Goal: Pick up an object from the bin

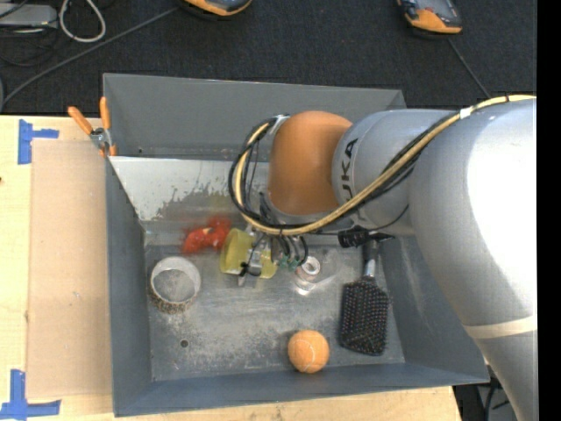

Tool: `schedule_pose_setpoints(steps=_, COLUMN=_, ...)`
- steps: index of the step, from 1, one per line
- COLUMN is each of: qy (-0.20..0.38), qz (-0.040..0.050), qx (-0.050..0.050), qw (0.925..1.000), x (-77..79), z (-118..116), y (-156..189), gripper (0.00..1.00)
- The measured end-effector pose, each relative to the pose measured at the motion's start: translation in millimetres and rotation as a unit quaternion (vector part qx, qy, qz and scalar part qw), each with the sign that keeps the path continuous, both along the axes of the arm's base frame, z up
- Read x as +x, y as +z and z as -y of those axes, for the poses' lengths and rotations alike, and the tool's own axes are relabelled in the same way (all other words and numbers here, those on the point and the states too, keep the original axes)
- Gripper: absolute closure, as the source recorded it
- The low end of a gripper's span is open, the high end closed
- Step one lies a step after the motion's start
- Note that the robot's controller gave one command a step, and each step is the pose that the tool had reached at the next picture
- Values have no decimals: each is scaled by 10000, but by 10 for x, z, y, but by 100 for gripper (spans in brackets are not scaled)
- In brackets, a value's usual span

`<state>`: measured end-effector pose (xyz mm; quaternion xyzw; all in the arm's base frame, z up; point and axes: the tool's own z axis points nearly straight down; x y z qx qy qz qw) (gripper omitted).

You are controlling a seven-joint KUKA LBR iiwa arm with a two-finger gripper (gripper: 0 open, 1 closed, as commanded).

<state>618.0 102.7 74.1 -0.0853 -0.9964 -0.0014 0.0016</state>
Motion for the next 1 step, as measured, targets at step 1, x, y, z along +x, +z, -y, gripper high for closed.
schedule_pose_setpoints(steps=1, qy=-68, qz=35, qx=9, qw=10000, x=-42, z=8, y=1553, gripper=100)
